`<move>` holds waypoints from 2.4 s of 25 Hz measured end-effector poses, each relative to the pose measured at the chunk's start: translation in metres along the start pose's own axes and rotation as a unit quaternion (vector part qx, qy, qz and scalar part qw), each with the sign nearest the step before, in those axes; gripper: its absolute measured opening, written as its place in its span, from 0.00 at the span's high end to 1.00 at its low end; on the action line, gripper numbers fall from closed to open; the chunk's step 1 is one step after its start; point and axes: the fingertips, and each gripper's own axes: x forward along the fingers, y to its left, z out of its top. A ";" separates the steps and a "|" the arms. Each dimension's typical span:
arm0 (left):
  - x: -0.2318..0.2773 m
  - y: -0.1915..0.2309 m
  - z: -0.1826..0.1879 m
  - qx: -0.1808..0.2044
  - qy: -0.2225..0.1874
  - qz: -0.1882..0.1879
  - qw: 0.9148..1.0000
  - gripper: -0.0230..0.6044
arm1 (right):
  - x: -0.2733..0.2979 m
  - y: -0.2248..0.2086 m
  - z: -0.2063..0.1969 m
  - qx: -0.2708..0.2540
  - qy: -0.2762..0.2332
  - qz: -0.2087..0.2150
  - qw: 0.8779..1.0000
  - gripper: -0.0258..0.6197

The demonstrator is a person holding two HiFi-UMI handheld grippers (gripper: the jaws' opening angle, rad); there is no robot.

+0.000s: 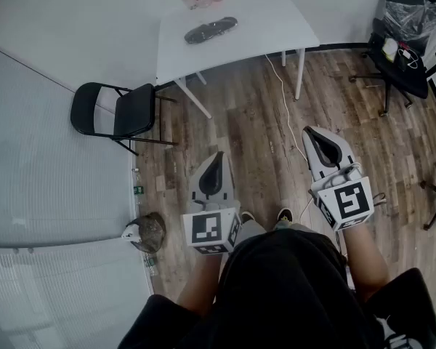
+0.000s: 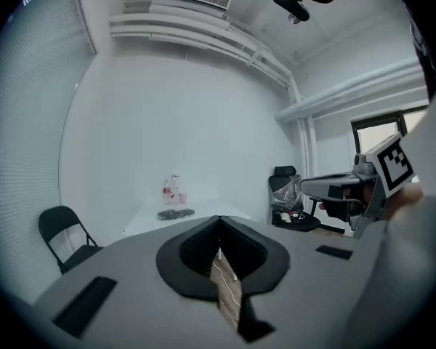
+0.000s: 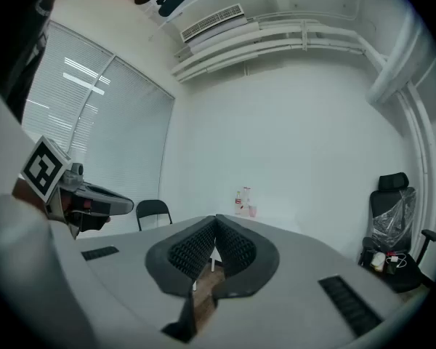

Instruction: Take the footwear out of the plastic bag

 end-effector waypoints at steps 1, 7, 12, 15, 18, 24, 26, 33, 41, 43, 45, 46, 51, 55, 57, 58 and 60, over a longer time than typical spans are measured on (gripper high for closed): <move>0.001 0.000 0.000 0.000 -0.001 0.000 1.000 0.93 | 0.001 0.000 0.000 -0.001 -0.001 0.000 1.000 0.93; 0.005 -0.004 0.002 0.003 0.001 -0.002 1.000 0.93 | 0.004 -0.004 0.001 0.002 -0.007 0.003 1.000 0.93; 0.007 -0.010 0.001 0.009 0.007 0.000 1.000 0.93 | 0.001 -0.016 0.000 0.011 -0.022 0.001 1.000 0.93; 0.009 -0.010 0.000 0.011 0.013 0.002 1.000 0.93 | 0.001 -0.021 0.000 0.028 -0.033 0.004 0.999 0.93; 0.012 -0.007 0.001 0.016 0.016 0.004 1.000 0.93 | 0.005 -0.024 0.000 0.042 -0.039 0.006 0.998 0.93; 0.024 -0.002 -0.002 0.019 0.021 0.004 1.000 0.93 | 0.020 -0.030 -0.004 0.046 -0.041 0.011 0.998 0.93; 0.032 0.002 -0.002 0.018 0.021 0.003 1.000 0.93 | 0.028 -0.035 -0.004 0.040 -0.039 0.009 0.998 0.93; 0.068 0.026 -0.001 0.011 0.021 0.004 1.000 0.93 | 0.068 -0.056 0.001 0.029 -0.035 0.007 0.999 0.93; 0.127 0.072 0.007 0.007 0.024 0.002 1.000 0.93 | 0.140 -0.072 0.006 0.015 -0.024 0.007 1.000 0.93; 0.143 0.083 0.011 0.008 0.024 -0.002 1.000 0.93 | 0.158 -0.077 0.008 0.013 -0.021 0.005 1.000 0.93; 0.158 0.094 0.015 0.008 0.023 -0.006 1.000 0.93 | 0.176 -0.081 0.009 0.014 -0.017 0.001 1.000 0.93; 0.165 0.101 0.016 0.006 0.023 -0.008 1.000 0.93 | 0.185 -0.082 0.010 0.015 -0.015 -0.001 1.000 0.93; 0.194 0.134 0.023 0.003 0.025 -0.020 0.999 0.93 | 0.226 -0.083 0.016 0.012 -0.008 -0.011 1.000 0.93; 0.212 0.163 0.027 -0.001 0.024 -0.024 0.999 0.93 | 0.257 -0.081 0.023 0.010 -0.005 -0.017 1.000 0.93; 0.220 0.179 0.028 -0.004 0.024 -0.024 0.999 0.93 | 0.274 -0.078 0.025 0.008 -0.004 -0.019 1.000 0.93; 0.225 0.188 0.028 -0.006 0.023 -0.024 0.999 0.93 | 0.283 -0.077 0.026 0.006 -0.004 -0.020 1.000 0.93; 0.234 0.205 0.029 -0.009 0.022 -0.023 0.999 0.93 | 0.302 -0.074 0.027 0.003 -0.002 -0.021 1.000 0.93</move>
